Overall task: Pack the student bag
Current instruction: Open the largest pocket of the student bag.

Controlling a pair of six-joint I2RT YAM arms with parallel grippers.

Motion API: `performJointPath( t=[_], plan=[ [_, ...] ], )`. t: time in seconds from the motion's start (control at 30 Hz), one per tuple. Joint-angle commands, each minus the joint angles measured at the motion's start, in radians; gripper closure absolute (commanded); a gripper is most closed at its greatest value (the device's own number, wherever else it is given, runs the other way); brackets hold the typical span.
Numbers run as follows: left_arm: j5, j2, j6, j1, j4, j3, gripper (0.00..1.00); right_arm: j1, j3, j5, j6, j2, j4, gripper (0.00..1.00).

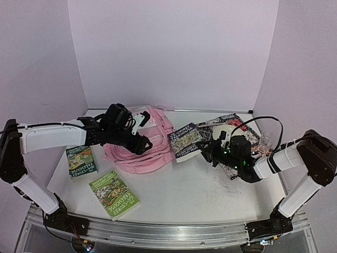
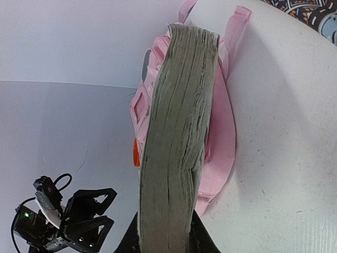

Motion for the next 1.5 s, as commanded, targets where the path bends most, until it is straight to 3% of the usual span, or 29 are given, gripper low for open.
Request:
performJointPath(
  t=[0.0, 0.27, 0.5, 0.8, 1.1, 1.2, 1.37, 1.47],
  plan=[
    [-0.026, 0.071, 0.19, 0.003, -0.181, 0.094, 0.32, 0.001, 0.003, -0.02, -0.006, -0.074, 0.511, 1.0],
    [-0.039, 0.152, 0.259, 0.001, -0.218, 0.144, 0.35, -0.001, -0.008, -0.025, -0.004, -0.086, 0.509, 1.0],
    [-0.146, 0.215, 0.251, 0.0, -0.22, 0.179, 0.37, -0.001, -0.015, -0.025, -0.005, -0.095, 0.505, 1.0],
    [-0.241, 0.304, 0.231, -0.014, -0.22, 0.227, 0.46, -0.001, -0.006, -0.042, -0.006, -0.091, 0.504, 1.0],
    [-0.302, 0.379, 0.243, -0.108, -0.22, 0.225, 0.48, -0.008, -0.009, -0.047, -0.004, -0.09, 0.505, 1.0],
    [-0.333, 0.375, 0.244, -0.111, -0.222, 0.228, 0.61, -0.011, -0.012, -0.049, -0.004, -0.097, 0.505, 1.0],
    [-0.35, 0.329, 0.242, -0.111, -0.227, 0.279, 0.93, -0.013, -0.019, -0.058, -0.009, -0.113, 0.503, 1.0],
    [-0.348, 0.301, 0.223, -0.111, -0.232, 0.33, 1.0, -0.013, -0.026, -0.064, -0.006, -0.125, 0.502, 1.0]
  ],
)
